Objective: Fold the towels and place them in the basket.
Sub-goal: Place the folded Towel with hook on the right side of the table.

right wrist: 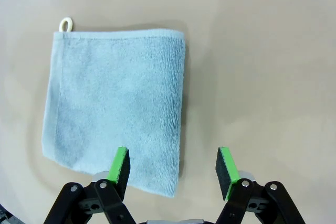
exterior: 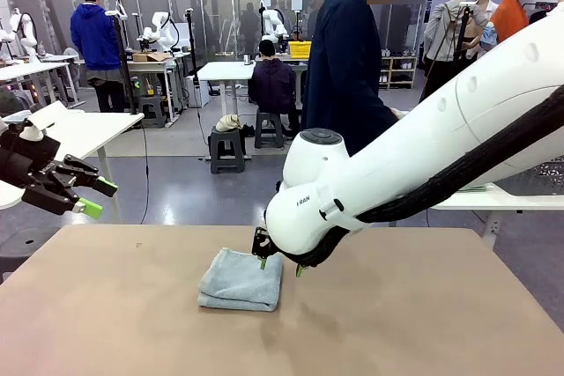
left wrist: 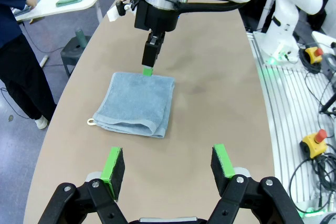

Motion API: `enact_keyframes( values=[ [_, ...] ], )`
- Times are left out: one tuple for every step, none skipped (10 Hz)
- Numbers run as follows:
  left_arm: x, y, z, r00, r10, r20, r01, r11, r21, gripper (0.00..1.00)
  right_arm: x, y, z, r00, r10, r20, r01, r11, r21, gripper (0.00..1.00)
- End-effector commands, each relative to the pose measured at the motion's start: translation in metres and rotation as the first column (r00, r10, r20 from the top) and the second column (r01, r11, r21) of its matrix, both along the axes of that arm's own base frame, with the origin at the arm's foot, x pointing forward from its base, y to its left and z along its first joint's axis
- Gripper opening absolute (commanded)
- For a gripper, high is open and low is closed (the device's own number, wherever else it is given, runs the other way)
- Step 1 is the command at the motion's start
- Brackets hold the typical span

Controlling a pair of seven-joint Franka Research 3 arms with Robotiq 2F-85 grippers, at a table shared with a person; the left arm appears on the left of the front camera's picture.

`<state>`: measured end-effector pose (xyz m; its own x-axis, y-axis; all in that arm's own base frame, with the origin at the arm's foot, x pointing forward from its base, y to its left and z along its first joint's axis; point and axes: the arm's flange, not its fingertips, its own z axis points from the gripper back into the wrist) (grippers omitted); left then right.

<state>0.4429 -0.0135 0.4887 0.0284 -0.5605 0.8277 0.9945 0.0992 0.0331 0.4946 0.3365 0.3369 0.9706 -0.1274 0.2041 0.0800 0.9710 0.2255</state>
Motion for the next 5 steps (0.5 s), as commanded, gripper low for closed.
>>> enact_keyframes(
  values=[
    [-0.001,0.001,0.002,1.000,-0.012,0.007,0.013,1.000,-0.015,0.84,0.002,0.009,-0.014,0.999,-0.043,0.032,0.043,0.999,0.003,0.83],
    [-0.001,0.001,0.002,1.000,-0.012,0.007,0.013,1.000,-0.015,0.84,0.005,0.011,-0.019,0.999,-0.040,0.031,0.040,0.999,0.003,0.83],
    [-0.001,0.001,0.002,1.000,-0.012,0.007,0.013,1.000,-0.015,0.84,0.006,0.011,-0.023,0.999,-0.039,0.034,0.039,0.999,0.004,0.83],
    [-0.001,0.001,0.002,1.000,-0.012,0.007,0.013,1.000,-0.015,0.84,0.009,0.010,-0.026,0.998,-0.040,0.046,0.039,0.999,0.020,0.83],
    [-0.001,0.001,0.002,1.000,-0.012,0.007,0.013,1.000,-0.015,0.84,0.010,0.010,-0.026,0.997,-0.050,0.055,0.048,0.998,0.033,0.83]
  ],
)
